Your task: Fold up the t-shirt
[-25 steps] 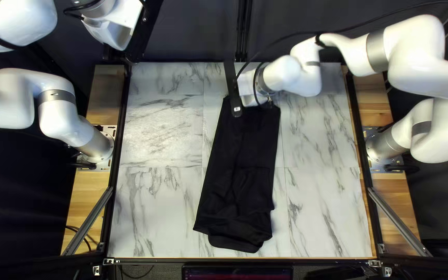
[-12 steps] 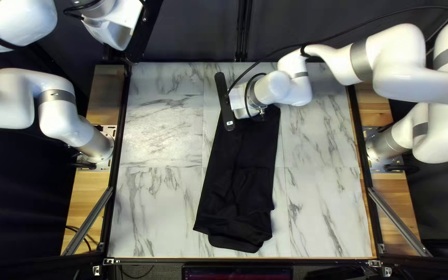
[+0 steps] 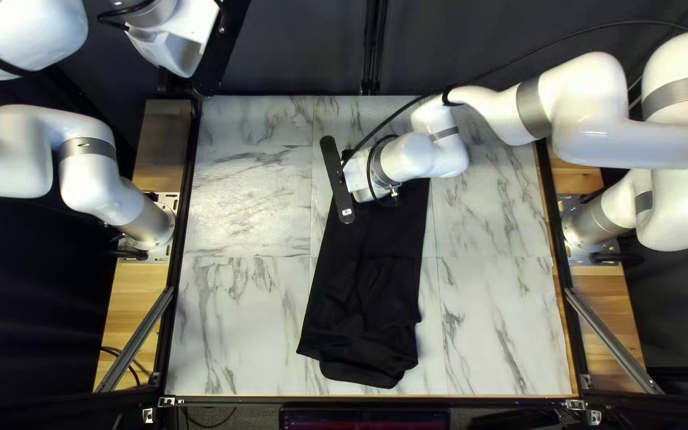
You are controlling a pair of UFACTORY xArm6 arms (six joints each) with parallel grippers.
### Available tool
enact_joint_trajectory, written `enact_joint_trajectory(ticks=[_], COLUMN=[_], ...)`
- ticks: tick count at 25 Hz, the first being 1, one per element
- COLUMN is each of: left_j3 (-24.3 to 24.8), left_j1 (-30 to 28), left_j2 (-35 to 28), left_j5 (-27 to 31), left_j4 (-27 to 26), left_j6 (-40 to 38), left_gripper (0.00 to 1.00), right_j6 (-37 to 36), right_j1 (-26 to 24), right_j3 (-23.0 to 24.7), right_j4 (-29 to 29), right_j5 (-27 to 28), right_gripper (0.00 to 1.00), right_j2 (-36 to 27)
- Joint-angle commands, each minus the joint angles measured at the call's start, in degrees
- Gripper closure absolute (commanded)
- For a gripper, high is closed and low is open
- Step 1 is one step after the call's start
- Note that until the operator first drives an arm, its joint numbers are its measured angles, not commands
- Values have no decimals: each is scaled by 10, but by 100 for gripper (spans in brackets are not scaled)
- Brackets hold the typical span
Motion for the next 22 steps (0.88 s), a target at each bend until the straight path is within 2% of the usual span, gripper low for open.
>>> enact_joint_trajectory(ticks=[1,10,13,22], left_j3=[0,0,0,0], left_j1=[0,0,0,0], left_j2=[0,0,0,0], left_j5=[0,0,0,0], left_j4=[0,0,0,0], left_j6=[0,0,0,0], left_gripper=[0,0,0,0], right_j6=[-27,-113,-110,-31], right_j1=[0,-41,-48,-42], right_j3=[23,118,124,122], right_j4=[25,147,167,222], right_j5=[-4,61,78,106], right_gripper=[0,0,0,0], right_j2=[-24,-154,-160,-152])
